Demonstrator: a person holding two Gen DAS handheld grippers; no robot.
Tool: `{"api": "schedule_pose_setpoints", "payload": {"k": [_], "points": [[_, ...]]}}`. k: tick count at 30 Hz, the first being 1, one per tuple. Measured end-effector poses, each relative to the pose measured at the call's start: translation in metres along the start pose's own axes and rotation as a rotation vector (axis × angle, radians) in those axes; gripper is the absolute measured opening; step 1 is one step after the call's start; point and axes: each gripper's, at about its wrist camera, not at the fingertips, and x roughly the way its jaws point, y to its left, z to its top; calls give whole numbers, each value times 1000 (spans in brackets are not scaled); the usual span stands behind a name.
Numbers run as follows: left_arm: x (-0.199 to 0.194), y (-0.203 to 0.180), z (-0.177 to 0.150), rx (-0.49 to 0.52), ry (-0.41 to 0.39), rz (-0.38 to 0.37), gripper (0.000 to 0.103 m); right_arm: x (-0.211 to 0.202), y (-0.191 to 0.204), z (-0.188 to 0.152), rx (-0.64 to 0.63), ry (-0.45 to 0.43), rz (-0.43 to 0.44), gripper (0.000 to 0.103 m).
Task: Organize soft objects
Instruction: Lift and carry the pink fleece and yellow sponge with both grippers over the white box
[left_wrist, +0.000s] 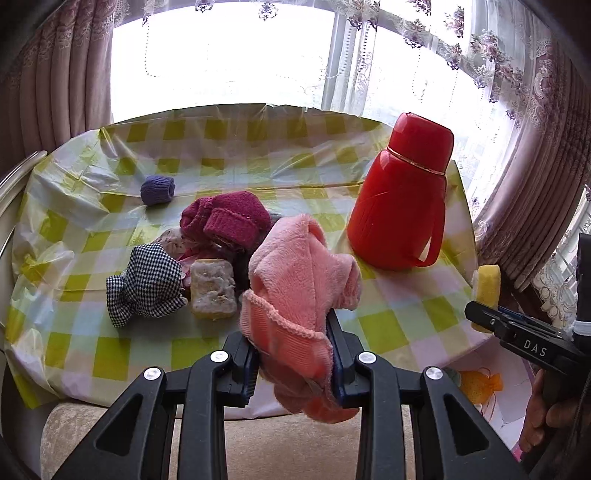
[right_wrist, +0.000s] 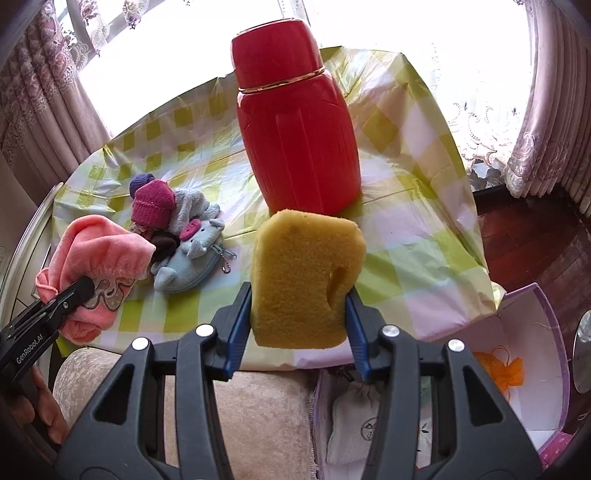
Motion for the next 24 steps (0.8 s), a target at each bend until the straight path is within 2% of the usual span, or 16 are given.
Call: {"api": "schedule_pose_setpoints", "payload": {"k": [13,22,23,24], "points": [[28,-87,-11,113,160,-302,32,-28,-86,6,119,-38,-202,52],[45,-137,-22,191,275,-461,33,-28,-119,6,164,-31,-259,56],[45,-140,-24,198,289,-480,35,-26,-120,6,164,-25,-264,57],[47,-144,-26,205,304,-500,40,-25,-122,6,167,-20,-275,60]]}}
